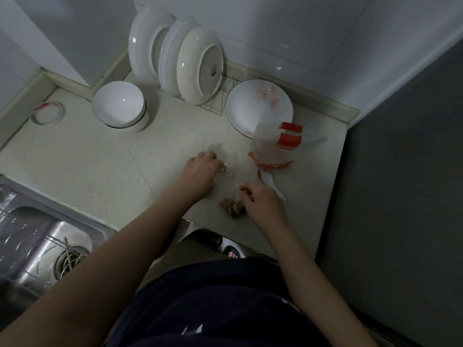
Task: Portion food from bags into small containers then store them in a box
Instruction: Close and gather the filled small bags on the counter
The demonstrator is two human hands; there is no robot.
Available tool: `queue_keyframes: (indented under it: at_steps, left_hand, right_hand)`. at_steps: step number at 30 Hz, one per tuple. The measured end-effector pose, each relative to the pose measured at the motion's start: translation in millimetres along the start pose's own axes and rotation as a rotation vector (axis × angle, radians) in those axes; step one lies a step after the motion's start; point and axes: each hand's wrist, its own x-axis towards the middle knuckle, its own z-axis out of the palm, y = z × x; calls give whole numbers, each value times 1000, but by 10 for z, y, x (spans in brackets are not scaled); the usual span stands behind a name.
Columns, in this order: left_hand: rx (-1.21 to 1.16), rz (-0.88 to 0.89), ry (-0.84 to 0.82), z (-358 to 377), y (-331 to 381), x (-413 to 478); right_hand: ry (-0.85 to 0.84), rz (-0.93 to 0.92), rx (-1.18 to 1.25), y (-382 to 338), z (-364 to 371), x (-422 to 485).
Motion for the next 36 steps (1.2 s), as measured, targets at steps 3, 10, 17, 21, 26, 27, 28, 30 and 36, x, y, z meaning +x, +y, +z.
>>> queue_keyframes:
  at_steps: [3,10,17,21,26,27,28,30,36]
  left_hand:
    - [24,86,-58,43,105,161]
    - [332,342,-117,19,191,413]
    - [428,343,-58,-96,204,489]
    - [258,247,42,-185,70,424]
    - [-108,97,428,-359,-82,120]
    - [-162,64,497,-381,-86,51]
    - [-230,51,553,-400,-74,-21]
    - [-363,78,618,-434,-21,-170]
    - [-394,111,585,-326,197,-541]
  right_hand:
    - [32,7,-10,6,-8,5]
    - [9,0,-6,-13,-33,-3]
    - [1,-16,14,-18,-40,-16]
    - [23,-12,16,-2,-40,0]
    - [66,-53,60,1,-42,24]
    - [77,-67,86,-9,-46,32]
    - [93,-90,115,-26,-54,36]
    - [125,-158,177,-78,-74,30]
    - [206,-332,238,-197,-130,-1]
